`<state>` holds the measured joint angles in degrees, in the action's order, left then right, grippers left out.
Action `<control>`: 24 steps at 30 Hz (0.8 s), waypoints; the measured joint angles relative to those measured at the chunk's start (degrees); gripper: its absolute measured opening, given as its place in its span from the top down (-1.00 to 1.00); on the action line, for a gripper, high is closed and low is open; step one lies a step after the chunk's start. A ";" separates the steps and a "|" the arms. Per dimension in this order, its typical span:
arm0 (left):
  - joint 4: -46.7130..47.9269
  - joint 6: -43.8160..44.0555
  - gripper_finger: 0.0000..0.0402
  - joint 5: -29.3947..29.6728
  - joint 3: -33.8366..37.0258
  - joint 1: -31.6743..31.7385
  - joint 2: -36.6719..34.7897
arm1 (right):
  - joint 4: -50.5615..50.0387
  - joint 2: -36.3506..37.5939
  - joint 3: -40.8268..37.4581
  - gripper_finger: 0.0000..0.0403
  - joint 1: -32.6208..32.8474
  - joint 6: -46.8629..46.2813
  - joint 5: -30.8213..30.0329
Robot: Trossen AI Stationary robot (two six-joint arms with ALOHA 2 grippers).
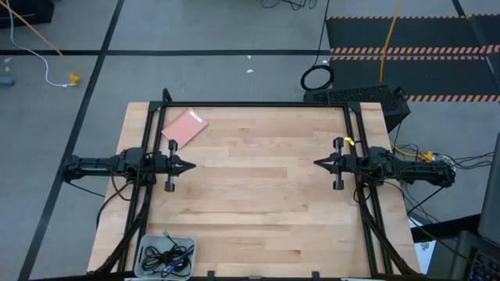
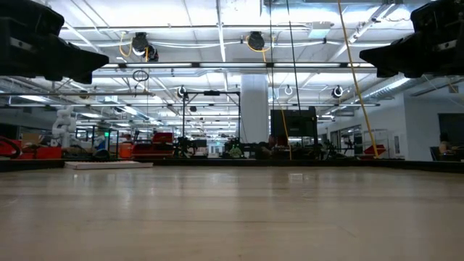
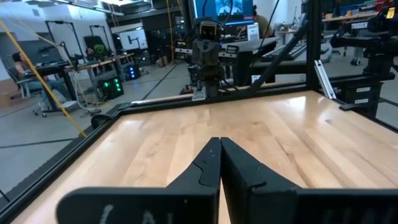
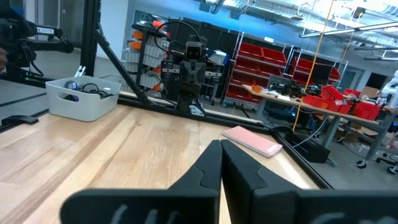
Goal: Pick and place USB-C Cables
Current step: Return to Home Position
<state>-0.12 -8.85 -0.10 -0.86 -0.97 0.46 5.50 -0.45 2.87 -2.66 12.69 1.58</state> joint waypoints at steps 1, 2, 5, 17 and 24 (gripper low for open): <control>0.00 0.04 0.96 -0.06 0.02 -0.02 0.01 | 0.00 0.00 0.00 1.00 0.00 0.00 0.00; 0.00 0.05 0.94 -0.04 -0.01 -0.02 0.01 | 0.00 0.00 0.00 1.00 0.00 0.00 0.00; -0.08 0.10 0.88 -0.04 -0.01 0.00 0.01 | 0.00 0.00 0.00 1.00 0.00 0.00 0.00; -0.37 0.13 0.84 -0.02 0.02 -0.01 0.01 | 0.00 0.00 0.00 1.00 0.00 0.00 0.00; -0.40 0.12 0.84 0.00 0.02 -0.01 0.01 | 0.00 0.00 0.00 1.00 0.01 0.00 0.00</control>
<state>-0.52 -8.73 -0.10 -0.84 -0.98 0.47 5.50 -0.45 2.87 -2.65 12.69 1.58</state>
